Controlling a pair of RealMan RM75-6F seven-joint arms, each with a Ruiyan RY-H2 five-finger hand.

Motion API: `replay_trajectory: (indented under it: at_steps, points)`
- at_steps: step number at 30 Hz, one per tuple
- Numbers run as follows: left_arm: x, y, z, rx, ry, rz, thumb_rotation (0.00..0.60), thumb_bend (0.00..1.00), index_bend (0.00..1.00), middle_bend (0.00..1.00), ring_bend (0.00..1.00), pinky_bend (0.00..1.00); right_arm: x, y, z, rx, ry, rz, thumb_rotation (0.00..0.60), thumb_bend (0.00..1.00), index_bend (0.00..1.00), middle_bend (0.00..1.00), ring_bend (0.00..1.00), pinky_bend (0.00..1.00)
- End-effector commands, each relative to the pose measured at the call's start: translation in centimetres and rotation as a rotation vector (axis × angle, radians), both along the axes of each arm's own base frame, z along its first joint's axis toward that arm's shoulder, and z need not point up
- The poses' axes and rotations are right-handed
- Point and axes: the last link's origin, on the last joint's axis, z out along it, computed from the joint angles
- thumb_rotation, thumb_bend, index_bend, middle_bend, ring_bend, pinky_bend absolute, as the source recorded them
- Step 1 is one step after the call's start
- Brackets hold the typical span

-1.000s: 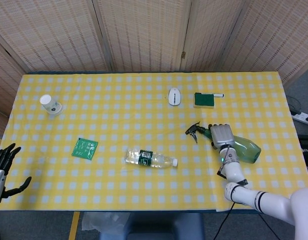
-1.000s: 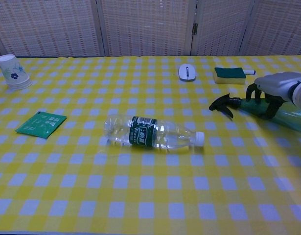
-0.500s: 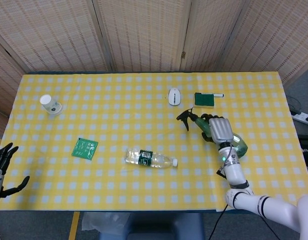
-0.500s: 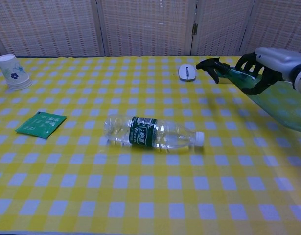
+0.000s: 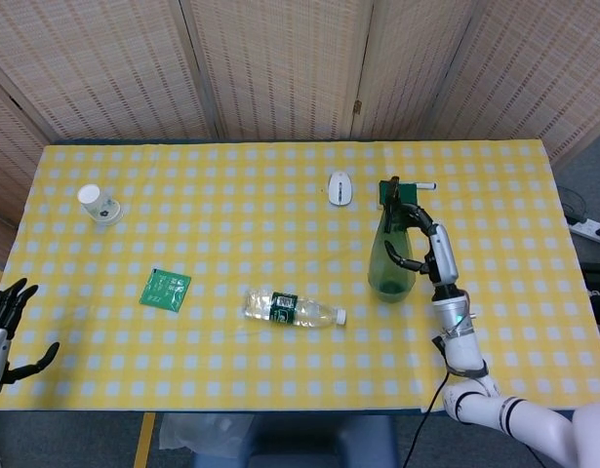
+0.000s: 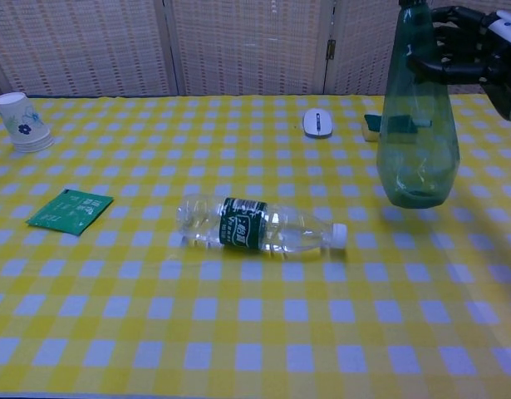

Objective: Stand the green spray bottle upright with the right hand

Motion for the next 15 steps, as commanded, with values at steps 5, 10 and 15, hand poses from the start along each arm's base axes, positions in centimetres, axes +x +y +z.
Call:
replay_trajectory:
  at_steps: [5, 10, 15]
  points:
    - [0.0, 0.0, 0.0, -0.005, 0.001, 0.0, 0.492, 0.36, 0.0, 0.03, 0.05, 0.0, -1.9, 2.1, -2.4, -0.108, 0.019, 0.153, 0.6, 0.4, 0.64, 0.66, 0.69, 0.56]
    - [0.0, -0.1, 0.1, -0.003, -0.004, -0.001, 0.49, 0.36, 0.0, 0.03, 0.06, 0.0, -3.1, 2.3, -3.8, -0.088, 0.044, 0.15, 0.6, 0.4, 0.64, 0.66, 0.68, 0.55]
    - [-0.1, -0.1, 0.2, -0.002, -0.007, 0.001, 0.491, 0.36, 0.0, 0.03, 0.06, 0.0, -3.6, 2.3, -3.9, -0.094, 0.043, 0.145, 0.6, 0.4, 0.64, 0.66, 0.68, 0.55]
